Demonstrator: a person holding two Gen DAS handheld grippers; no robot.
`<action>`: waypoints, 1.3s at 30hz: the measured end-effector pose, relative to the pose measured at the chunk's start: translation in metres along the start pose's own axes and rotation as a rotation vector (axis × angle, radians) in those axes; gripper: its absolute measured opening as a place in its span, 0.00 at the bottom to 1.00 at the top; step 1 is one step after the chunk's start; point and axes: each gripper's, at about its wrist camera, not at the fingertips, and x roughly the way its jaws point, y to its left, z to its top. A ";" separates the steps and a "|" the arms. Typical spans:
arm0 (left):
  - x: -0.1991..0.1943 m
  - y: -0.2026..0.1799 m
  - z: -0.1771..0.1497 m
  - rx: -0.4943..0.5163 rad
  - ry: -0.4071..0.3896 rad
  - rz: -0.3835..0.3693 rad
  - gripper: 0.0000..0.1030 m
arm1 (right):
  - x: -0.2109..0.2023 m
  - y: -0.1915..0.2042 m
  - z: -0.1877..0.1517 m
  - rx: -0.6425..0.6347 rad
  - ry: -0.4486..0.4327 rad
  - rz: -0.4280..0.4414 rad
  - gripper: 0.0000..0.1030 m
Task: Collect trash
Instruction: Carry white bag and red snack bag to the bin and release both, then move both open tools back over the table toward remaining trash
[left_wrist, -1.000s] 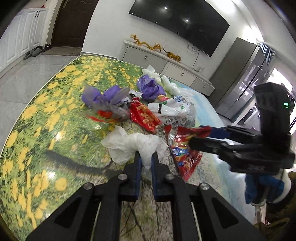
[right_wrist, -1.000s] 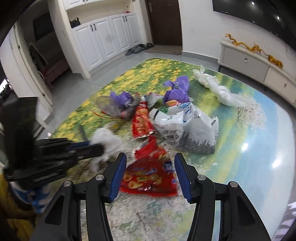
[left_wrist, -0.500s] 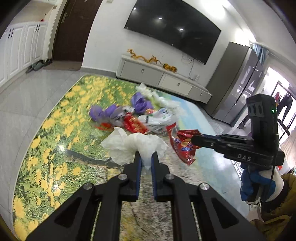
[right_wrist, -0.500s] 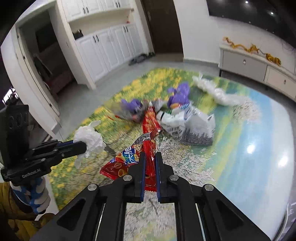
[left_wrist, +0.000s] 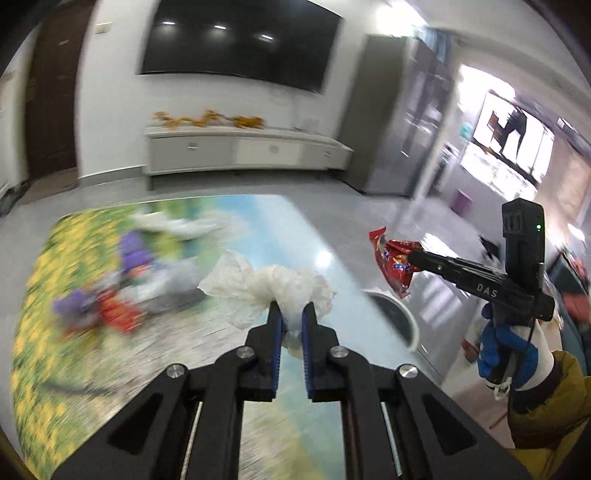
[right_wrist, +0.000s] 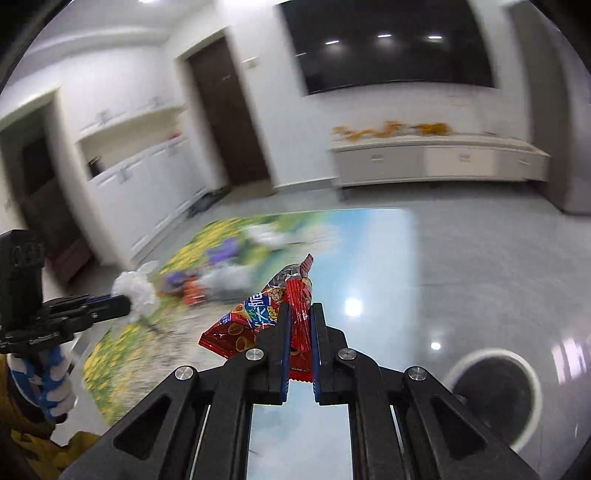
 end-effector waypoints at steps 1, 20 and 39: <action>0.012 -0.012 0.006 0.020 0.015 -0.019 0.09 | -0.006 -0.015 -0.002 0.021 -0.006 -0.035 0.09; 0.292 -0.204 0.058 0.166 0.389 -0.252 0.10 | 0.036 -0.247 -0.069 0.376 0.132 -0.353 0.16; 0.300 -0.201 0.068 0.084 0.368 -0.301 0.41 | 0.035 -0.264 -0.080 0.462 0.109 -0.416 0.38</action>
